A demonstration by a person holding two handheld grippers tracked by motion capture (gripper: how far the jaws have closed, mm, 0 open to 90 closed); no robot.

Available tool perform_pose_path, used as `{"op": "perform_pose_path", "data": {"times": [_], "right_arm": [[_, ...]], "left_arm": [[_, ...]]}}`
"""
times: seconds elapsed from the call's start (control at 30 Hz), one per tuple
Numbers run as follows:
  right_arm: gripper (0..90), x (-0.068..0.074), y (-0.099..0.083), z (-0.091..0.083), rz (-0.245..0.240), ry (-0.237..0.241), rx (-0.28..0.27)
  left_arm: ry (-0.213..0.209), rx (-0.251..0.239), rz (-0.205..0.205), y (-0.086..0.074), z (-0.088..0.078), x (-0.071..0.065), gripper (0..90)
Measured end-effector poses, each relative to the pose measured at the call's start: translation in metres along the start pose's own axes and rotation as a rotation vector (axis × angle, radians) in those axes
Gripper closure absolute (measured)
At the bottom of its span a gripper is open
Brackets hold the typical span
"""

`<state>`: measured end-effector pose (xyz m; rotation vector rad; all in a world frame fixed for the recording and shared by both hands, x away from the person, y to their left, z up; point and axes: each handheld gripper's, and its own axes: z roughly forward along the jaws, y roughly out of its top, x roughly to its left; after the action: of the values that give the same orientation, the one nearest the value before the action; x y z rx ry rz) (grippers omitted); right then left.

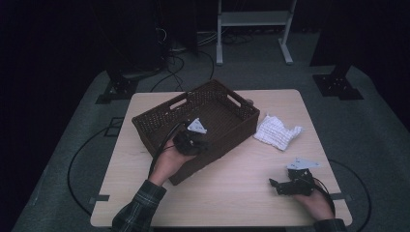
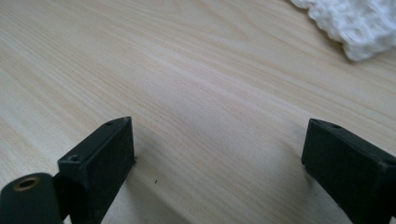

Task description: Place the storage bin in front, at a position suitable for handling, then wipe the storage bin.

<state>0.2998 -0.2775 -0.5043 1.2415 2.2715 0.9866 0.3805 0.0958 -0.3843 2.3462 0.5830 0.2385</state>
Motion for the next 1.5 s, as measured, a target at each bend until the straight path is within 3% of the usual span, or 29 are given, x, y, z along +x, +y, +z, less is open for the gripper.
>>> {"op": "perform_pose_path", "data": {"times": [0.37, 0.47, 0.53, 0.6, 0.63, 0.73, 0.9, 1.17, 1.5], "right_arm": [[8.7, -0.001, 0.001, 0.002, -0.004, -0.006, -0.002], [8.7, -0.001, 0.001, 0.002, -0.003, -0.005, -0.002], [8.7, 0.000, 0.001, 0.001, -0.001, -0.001, 0.001], [8.7, 0.000, 0.001, 0.001, -0.001, -0.001, 0.000], [8.7, 0.000, 0.001, 0.001, -0.001, 0.000, 0.000], [8.7, 0.000, 0.001, 0.001, -0.001, 0.000, 0.000], [8.7, 0.000, 0.001, 0.001, -0.001, 0.000, 0.000], [8.7, 0.000, 0.001, 0.001, -0.001, 0.000, 0.000], [8.7, 0.000, 0.001, 0.001, -0.003, 0.000, 0.001]], "left_arm": [[-0.011, -0.008, -0.001, -0.002, -0.001, 0.001, 78.7], [0.002, -0.030, -0.009, -0.003, -0.005, 0.003, 63.0], [-0.001, -0.071, -0.040, -0.006, -0.012, 0.006, 51.5], [-0.004, -0.087, -0.049, -0.007, -0.014, 0.006, 48.1], [-0.001, -0.098, -0.058, -0.008, -0.016, 0.006, 39.6], [0.027, -0.118, -0.064, -0.012, -0.027, 0.005, 30.1], [0.060, -0.131, -0.080, -0.018, -0.041, 0.006, 25.6], [0.121, -0.124, -0.104, -0.039, -0.059, 0.002, 11.1], [0.185, -0.166, -0.131, -0.065, -0.081, -0.009, 6.0]]}}
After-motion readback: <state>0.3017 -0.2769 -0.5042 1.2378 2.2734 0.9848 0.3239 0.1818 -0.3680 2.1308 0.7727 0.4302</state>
